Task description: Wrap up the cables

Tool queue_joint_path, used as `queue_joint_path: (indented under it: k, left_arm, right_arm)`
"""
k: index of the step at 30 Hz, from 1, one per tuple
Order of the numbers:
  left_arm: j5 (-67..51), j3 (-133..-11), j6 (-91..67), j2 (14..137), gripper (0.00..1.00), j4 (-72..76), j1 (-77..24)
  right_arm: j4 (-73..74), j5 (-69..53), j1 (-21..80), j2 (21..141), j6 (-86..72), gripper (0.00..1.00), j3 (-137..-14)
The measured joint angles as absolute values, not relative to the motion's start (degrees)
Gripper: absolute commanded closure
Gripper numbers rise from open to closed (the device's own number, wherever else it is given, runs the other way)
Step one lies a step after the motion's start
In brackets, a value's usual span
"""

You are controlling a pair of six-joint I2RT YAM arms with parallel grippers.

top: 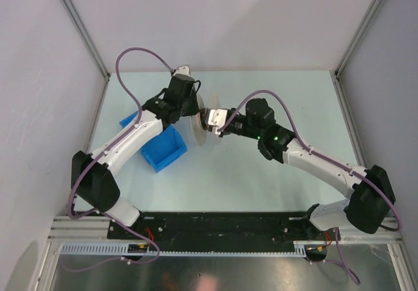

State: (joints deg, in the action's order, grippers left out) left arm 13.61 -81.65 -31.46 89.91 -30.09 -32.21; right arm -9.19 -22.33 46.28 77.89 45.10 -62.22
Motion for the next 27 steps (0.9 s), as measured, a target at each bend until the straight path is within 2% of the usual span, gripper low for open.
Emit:
queue_joint_path:
  k: [13, 21, 27]
  left_arm:
    - [15.4, -70.2, -22.2, 80.3, 1.0, -19.2, -34.9]
    - [15.7, -59.1, -11.9, 74.4, 1.0, -5.5, -35.4]
    - [10.9, -50.8, 0.2, 69.6, 1.0, 5.1, -35.9]
  right_arm:
    - [-10.9, -21.4, 43.0, 80.2, 36.0, 1.0, -64.8]
    - [-8.3, -21.4, 42.5, 80.5, 35.2, 1.0, -65.3]
    - [-6.4, -21.7, 42.2, 80.5, 35.2, 1.0, -65.5]
